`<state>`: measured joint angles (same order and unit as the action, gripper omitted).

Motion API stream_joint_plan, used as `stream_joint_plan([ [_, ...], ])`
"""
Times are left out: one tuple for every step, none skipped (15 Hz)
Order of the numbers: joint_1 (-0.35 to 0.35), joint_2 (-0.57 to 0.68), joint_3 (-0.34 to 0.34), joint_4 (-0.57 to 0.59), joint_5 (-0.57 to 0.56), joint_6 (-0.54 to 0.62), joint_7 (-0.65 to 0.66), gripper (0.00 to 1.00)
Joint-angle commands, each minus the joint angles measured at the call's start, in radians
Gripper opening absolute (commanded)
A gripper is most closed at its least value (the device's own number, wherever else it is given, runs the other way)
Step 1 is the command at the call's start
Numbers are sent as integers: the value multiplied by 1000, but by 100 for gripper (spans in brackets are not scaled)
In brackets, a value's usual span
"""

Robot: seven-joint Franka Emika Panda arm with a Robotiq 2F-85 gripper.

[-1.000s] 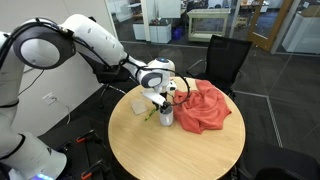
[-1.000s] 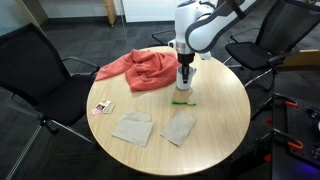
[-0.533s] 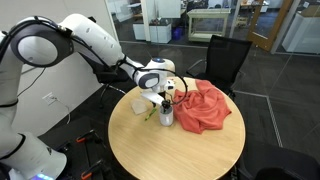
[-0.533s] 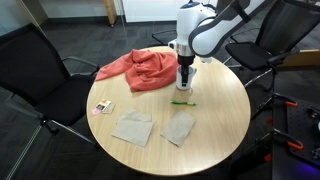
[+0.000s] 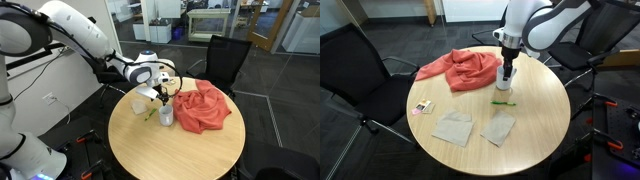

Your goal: Remove the pen from the mug cup and move the mug cup to the left

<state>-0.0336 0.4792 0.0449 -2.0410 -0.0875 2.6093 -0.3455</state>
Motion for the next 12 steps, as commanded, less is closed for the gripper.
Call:
stream_joint_plan([
  [20, -152, -13, -145, -41, 63, 56, 100],
  [25, -182, -16, -168, -51, 72, 68, 100],
  [29, -211, -17, -188, -57, 77, 77, 100],
  [33, -237, -19, -209, -65, 90, 87, 100],
  [37, -262, -18, -223, -70, 89, 93, 100],
  [39, -279, -20, -234, -76, 94, 99, 100],
  [43, -296, -23, -243, -85, 92, 114, 100],
  [42, -308, -23, -250, -93, 89, 120, 100],
  [42, -321, -24, -255, -98, 79, 130, 100],
  [29, -269, -8, -205, -64, 61, 84, 100],
  [30, -276, -8, -208, -64, 61, 85, 100],
  [30, -275, -8, -208, -64, 61, 85, 100],
])
